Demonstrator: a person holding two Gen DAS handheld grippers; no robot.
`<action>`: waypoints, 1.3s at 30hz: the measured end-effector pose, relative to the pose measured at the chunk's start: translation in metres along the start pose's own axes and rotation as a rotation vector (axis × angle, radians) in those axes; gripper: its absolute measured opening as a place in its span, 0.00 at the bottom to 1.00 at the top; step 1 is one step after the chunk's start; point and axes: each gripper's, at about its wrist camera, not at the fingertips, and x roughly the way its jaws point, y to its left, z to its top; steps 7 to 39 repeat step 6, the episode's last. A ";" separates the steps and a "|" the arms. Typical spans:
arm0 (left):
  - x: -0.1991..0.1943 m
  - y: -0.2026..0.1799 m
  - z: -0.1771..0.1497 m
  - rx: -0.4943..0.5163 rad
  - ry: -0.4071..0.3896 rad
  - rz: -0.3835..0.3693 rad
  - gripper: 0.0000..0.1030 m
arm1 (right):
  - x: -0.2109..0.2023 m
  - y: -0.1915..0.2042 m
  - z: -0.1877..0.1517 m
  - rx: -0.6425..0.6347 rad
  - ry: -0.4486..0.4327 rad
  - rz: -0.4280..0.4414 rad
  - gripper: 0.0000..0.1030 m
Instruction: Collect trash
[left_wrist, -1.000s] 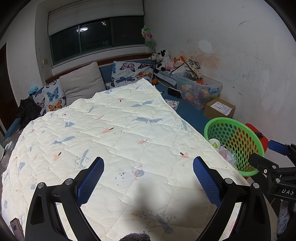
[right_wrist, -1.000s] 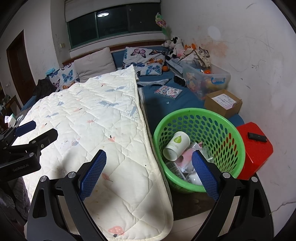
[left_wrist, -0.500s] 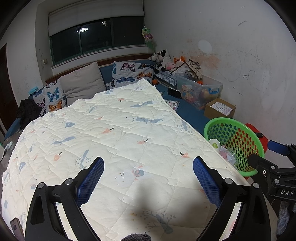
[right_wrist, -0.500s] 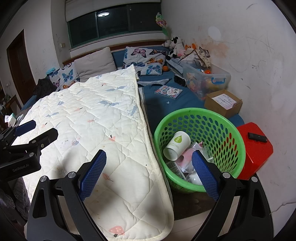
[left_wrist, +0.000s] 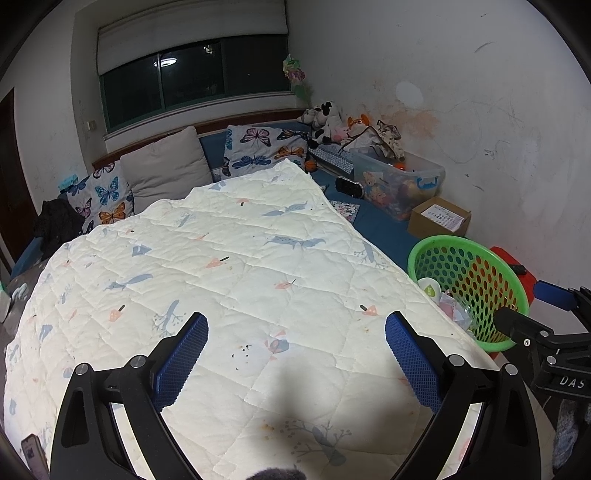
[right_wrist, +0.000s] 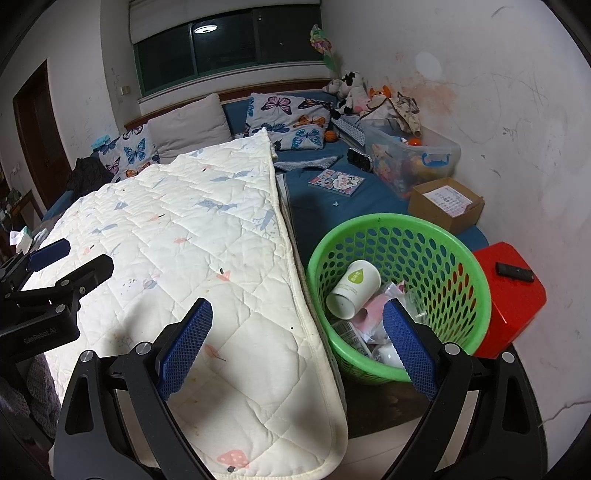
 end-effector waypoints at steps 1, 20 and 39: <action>0.000 0.001 -0.001 -0.001 0.003 0.000 0.91 | 0.000 0.000 0.000 0.000 0.000 0.000 0.90; 0.003 0.002 -0.003 0.000 0.008 0.002 0.91 | 0.000 0.001 -0.001 0.001 0.000 0.001 0.91; 0.003 0.002 -0.003 0.000 0.008 0.002 0.91 | 0.000 0.001 -0.001 0.001 0.000 0.001 0.91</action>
